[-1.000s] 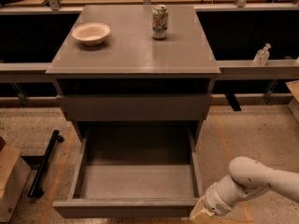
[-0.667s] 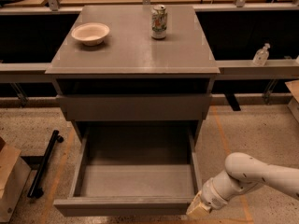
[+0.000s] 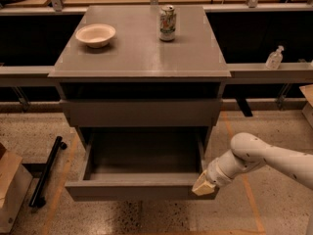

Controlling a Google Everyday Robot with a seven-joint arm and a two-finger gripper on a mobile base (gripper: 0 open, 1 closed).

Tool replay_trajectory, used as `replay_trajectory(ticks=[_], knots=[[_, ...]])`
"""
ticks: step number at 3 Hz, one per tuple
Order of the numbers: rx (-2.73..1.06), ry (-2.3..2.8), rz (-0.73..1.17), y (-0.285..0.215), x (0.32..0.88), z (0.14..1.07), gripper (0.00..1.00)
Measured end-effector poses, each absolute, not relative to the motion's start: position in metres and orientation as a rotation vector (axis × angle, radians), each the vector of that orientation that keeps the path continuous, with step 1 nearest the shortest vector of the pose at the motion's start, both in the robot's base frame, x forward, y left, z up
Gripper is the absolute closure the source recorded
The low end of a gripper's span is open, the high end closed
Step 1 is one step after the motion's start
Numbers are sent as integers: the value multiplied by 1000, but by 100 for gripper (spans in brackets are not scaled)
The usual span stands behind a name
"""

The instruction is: Close middle drawer

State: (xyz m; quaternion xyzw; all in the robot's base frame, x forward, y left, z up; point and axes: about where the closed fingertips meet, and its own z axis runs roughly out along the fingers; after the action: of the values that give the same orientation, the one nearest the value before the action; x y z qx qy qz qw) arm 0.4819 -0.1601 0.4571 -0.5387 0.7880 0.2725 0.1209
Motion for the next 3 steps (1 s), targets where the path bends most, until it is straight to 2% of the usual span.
replay_trajectory(ticks=[3], knots=[[-1636, 2274, 816, -144, 506, 448, 100]])
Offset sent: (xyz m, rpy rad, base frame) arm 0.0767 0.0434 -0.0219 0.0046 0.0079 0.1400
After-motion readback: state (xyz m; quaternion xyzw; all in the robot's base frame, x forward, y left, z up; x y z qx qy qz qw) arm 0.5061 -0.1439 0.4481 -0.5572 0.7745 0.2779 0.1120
